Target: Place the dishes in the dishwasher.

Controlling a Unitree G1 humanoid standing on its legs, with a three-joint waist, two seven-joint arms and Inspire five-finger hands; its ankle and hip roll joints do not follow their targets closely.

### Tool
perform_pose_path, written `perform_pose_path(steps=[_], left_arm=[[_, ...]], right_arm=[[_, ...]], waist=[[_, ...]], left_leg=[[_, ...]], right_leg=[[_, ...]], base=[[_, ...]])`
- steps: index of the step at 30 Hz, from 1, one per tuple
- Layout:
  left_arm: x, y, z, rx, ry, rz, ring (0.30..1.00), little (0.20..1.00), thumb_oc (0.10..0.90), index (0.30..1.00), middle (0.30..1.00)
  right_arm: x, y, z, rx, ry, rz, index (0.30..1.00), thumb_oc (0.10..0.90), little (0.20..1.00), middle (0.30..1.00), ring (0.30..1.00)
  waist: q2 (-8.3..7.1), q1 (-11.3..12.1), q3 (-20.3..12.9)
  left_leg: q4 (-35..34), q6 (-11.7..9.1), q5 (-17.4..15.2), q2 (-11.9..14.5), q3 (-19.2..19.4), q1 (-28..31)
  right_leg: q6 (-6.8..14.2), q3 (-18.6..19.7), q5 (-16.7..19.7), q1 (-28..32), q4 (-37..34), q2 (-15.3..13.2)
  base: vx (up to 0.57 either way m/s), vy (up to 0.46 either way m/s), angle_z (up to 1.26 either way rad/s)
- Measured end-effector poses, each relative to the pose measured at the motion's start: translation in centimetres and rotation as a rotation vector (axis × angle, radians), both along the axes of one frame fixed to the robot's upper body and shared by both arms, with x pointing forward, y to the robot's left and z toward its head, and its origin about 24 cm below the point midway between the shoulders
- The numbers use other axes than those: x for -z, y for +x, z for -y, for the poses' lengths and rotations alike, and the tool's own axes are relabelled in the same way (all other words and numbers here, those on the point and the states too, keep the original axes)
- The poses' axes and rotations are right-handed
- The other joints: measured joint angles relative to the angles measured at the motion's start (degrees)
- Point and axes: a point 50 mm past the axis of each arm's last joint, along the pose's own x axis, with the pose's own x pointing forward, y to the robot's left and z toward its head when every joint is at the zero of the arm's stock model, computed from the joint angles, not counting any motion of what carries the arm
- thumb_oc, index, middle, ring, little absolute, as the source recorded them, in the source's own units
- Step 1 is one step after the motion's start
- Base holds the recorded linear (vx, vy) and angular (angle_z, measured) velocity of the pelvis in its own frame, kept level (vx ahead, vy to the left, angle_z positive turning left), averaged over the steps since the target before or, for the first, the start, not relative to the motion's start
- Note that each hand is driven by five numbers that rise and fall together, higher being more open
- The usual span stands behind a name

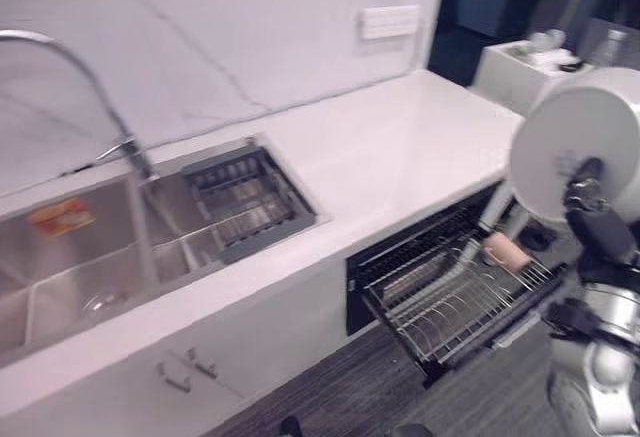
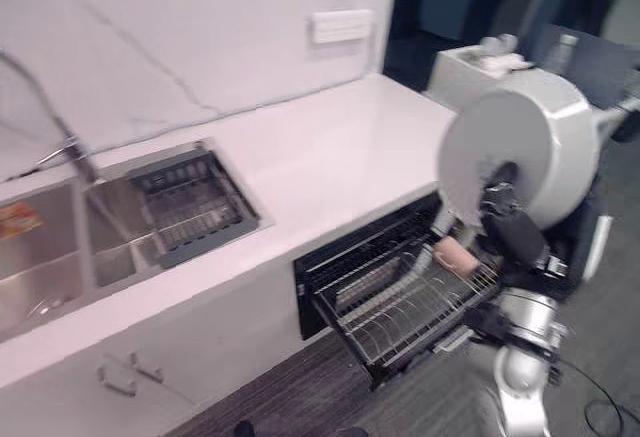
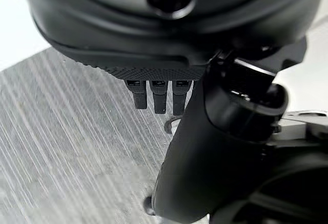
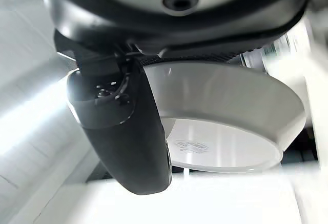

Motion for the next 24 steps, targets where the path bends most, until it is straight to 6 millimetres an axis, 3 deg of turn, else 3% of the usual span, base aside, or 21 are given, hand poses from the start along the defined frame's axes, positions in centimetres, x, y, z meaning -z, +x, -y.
perform_pose_path(steps=[3,10,14,19,24], left_arm=[[0.0,-0.4,0.1,0.041,-0.001,-0.017,0.9,0.9,0.8,0.9,0.9],[-0.1,-0.3,-0.5,0.113,0.02,-0.03,0.9,0.9,0.8,0.9,0.9],[-0.1,0.1,-0.3,0.173,0.028,-0.018,0.9,0.9,0.8,0.9,0.9],[-0.1,0.6,-0.5,0.196,0.045,-0.006,0.9,0.9,0.8,0.9,0.9],[-0.1,1.8,-0.5,0.232,0.047,0.016,0.9,0.9,0.8,0.9,0.9]], right_arm=[[0.3,-0.5,2.1,0.098,0.03,-0.007,0.3,0.4,0.3,0.3,0.3],[4.4,-0.1,3.2,0.149,0.067,-0.21,0.3,0.4,0.3,0.3,0.3],[8.4,0.6,1.7,0.054,0.127,-0.429,0.3,0.4,0.3,0.3,0.3],[8.6,1.4,0.2,-0.049,0.108,-0.47,0.3,0.4,0.3,0.3,0.3],[8.3,3.4,-1.4,-0.078,0.045,-0.518,0.3,0.4,0.3,0.3,0.3]], waist=[[0.45,-0.74,-0.99],[-0.6,-1.0,-1.93],[-0.73,0.63,-2.08],[-1.1,1.5,-1.9],[-1.47,2.48,-0.66]], left_leg=[[0.44,-1.14,-1.29,1.38,1.23,0.91],[0.17,-0.9,-1.96,1.31,1.07,0.89],[0.28,-0.91,-1.95,1.25,0.99,0.72],[0.55,-0.72,-1.8,0.99,1.0,-0.73],[0.78,-0.17,-1.31,0.42,1.1,-2.34]], right_leg=[[-0.61,-0.6,0.5,-0.64,-0.04,0.13],[-0.46,-0.5,0.76,-0.66,0.17,0.17],[-0.47,-0.47,0.78,-1.06,0.24,0.08],[0.16,-0.18,1.26,-2.55,0.31,-0.04],[0.28,0.3,1.5,-4.52,0.8,-0.35]], base=[[0.01,-0.034,-0.53],[0.03,-0.036,-0.04],[0.04,-0.017,0.0],[-0.01,0.006,-0.03],[-0.06,0.007,-0.02]])
